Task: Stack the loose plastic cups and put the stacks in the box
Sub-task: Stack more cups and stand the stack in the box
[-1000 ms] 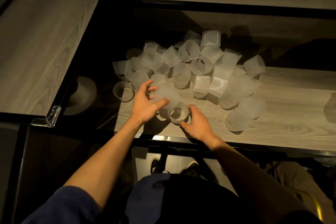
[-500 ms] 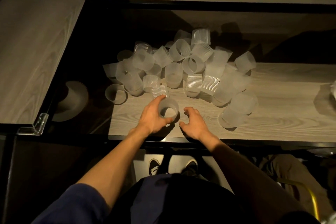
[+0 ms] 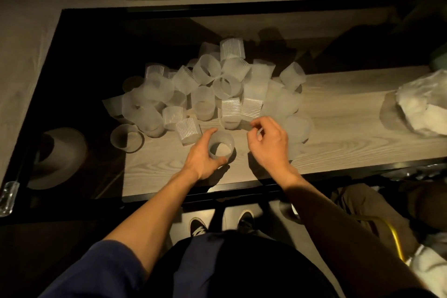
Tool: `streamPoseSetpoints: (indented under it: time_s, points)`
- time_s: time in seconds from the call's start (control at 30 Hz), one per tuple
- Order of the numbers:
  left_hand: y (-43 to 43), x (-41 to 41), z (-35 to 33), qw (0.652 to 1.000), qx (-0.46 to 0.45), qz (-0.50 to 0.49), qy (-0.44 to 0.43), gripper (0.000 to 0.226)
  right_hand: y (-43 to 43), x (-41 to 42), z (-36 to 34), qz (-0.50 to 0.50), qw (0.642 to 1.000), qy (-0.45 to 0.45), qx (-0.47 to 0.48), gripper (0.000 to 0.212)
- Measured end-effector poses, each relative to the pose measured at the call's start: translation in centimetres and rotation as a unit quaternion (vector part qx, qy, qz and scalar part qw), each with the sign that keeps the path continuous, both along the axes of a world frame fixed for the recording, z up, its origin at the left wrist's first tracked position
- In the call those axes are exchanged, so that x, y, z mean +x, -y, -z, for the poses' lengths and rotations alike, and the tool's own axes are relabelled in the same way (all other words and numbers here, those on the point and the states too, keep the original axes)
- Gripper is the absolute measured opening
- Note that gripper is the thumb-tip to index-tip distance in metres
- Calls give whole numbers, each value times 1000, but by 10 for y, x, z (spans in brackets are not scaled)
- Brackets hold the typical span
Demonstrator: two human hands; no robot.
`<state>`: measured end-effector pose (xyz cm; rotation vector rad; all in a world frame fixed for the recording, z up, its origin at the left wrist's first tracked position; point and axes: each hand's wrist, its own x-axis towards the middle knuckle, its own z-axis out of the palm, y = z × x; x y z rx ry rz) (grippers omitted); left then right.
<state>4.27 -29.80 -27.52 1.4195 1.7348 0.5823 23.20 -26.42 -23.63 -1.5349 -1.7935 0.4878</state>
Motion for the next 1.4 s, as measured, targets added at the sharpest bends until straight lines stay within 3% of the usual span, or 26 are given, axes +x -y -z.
streamPoseSetpoints:
  time_s: [0.13, 0.27, 0.43, 0.67, 0.87, 0.97, 1.17, 1.4]
  points:
    - [-4, 8, 0, 999, 2, 29, 19, 95, -14, 34, -21, 65, 993, 90, 32, 26]
    - [-9, 14, -1, 998, 2, 58, 12, 94, -20, 62, -32, 225, 966, 104, -73, 67]
    - [-13, 20, -2, 997, 0, 77, 22, 95, -20, 71, -26, 250, 937, 125, -211, 105]
    - [-16, 22, -3, 996, -5, 88, 24, 96, -24, 74, -15, 242, 938, 68, -238, 88]
    - [-17, 22, -1, 996, -4, 84, 25, 97, -21, 66, -30, 257, 958, 42, -122, 85]
    - [-18, 23, 1, 996, 1, 82, 25, 98, -15, 53, -35, 190, 979, -24, -75, 83]
    - [-19, 21, 2, 997, -17, 63, 38, 98, 11, 13, -15, -46, 981, -72, -173, 80]
    - [-21, 20, 3, 998, -20, 45, 44, 87, 13, -2, 11, -76, 977, -41, -196, 78]
